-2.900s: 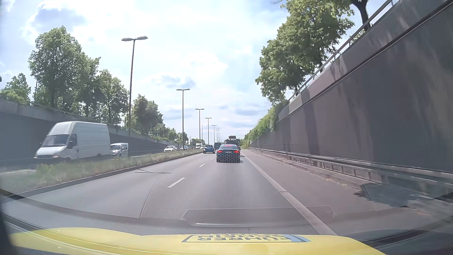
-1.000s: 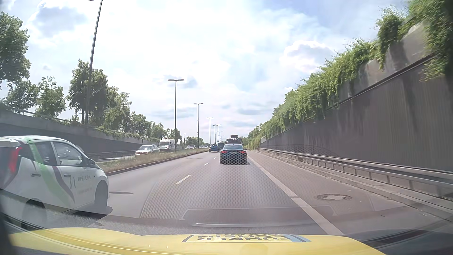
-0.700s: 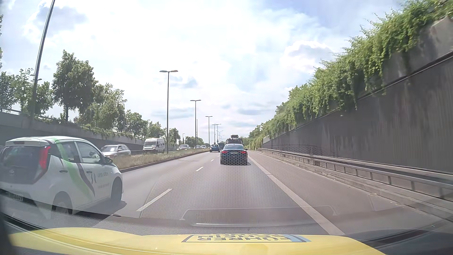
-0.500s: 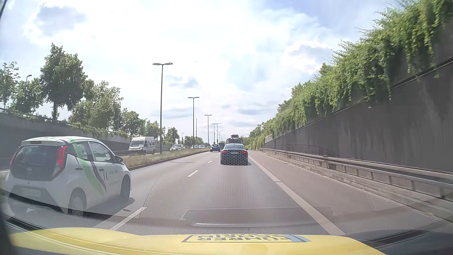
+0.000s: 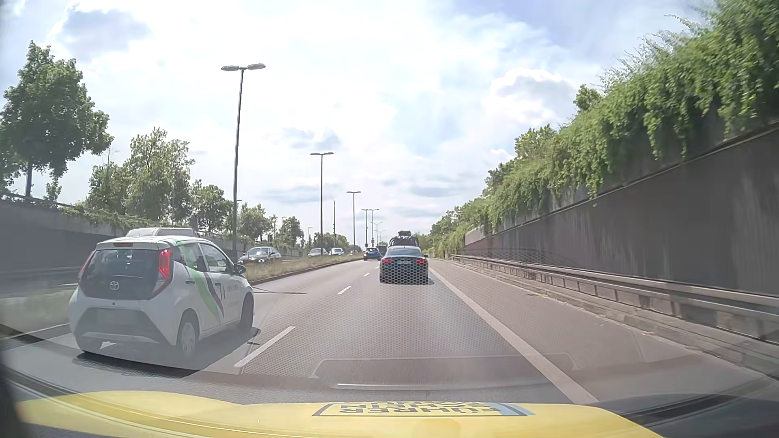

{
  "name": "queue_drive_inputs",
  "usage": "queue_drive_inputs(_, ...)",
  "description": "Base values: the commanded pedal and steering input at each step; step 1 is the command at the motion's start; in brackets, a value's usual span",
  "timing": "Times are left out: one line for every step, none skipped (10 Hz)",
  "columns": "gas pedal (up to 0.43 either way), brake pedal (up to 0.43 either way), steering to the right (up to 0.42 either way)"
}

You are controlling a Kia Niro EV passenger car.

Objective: Follow the waypoints while adhering to traffic rules and regulations

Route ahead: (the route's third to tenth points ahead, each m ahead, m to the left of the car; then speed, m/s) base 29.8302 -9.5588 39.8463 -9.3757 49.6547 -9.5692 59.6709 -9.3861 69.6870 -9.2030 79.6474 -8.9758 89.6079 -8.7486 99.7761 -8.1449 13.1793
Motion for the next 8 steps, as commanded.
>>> queue_drive_inputs(0.067, 0.0, -0.001)
queue_drive_inputs(0.067, 0.0, 0.0)
queue_drive_inputs(0.067, 0.0, 0.0)
queue_drive_inputs(0.079, 0.0, 0.001)
queue_drive_inputs(0.079, 0.0, 0.001)
queue_drive_inputs(0.087, 0.0, 0.001)
queue_drive_inputs(0.087, 0.0, 0.001)
queue_drive_inputs(0.098, 0.0, 0.001)
